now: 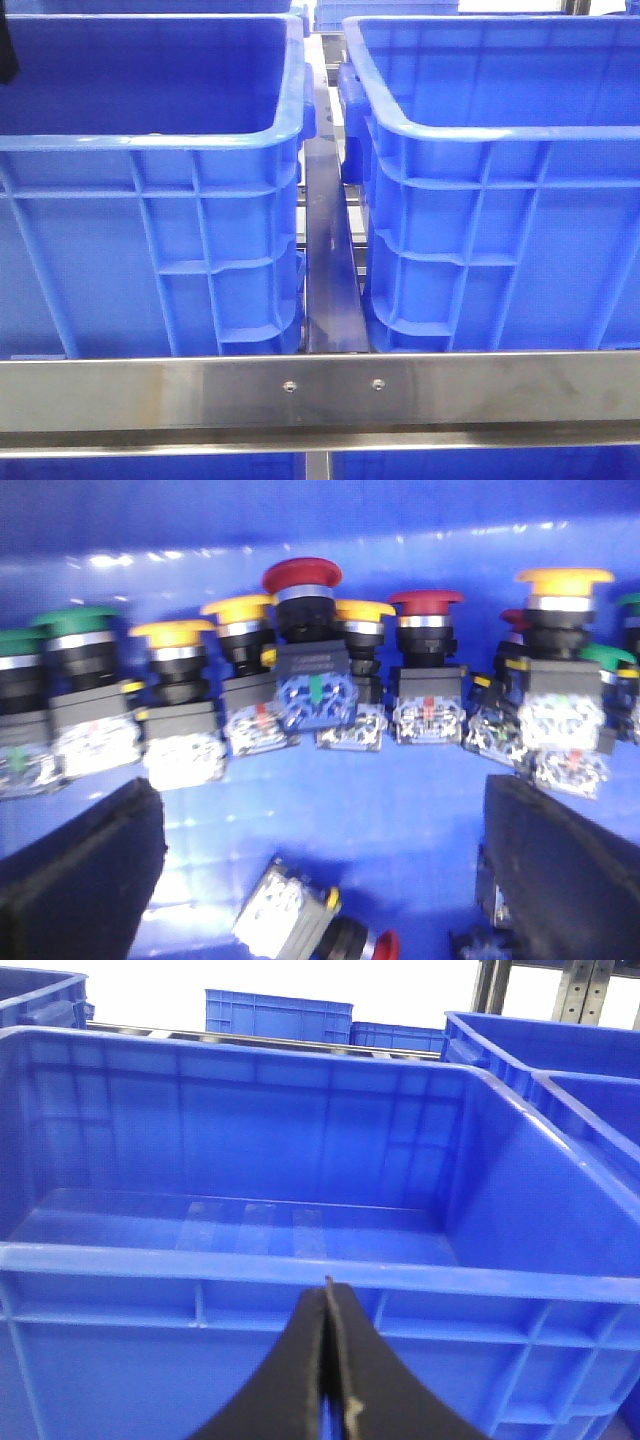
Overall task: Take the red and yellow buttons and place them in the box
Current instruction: 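Lower the left gripper into the button crate and grasp a red-capped button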
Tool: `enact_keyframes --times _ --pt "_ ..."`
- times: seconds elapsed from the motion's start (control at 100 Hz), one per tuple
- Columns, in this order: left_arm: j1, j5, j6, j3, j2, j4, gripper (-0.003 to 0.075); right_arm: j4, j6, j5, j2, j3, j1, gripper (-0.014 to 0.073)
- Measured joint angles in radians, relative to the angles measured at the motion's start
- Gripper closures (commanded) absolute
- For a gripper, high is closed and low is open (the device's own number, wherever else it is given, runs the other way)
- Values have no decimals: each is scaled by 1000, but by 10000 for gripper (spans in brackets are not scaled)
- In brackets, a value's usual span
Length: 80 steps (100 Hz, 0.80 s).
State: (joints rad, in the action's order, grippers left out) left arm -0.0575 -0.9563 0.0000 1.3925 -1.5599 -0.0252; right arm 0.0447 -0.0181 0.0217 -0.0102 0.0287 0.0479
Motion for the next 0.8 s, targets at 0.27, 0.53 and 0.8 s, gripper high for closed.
enact_keyframes --times 0.27,0.53,0.8 --pt "0 -37 0 102 -165 -22 112 0 0 0 0 0 0 663" --pt "0 -24 0 130 -275 -24 112 0 0 0 0 0 0 663" --pt "0 32 0 131 -331 -28 113 0 0 0 0 0 0 663"
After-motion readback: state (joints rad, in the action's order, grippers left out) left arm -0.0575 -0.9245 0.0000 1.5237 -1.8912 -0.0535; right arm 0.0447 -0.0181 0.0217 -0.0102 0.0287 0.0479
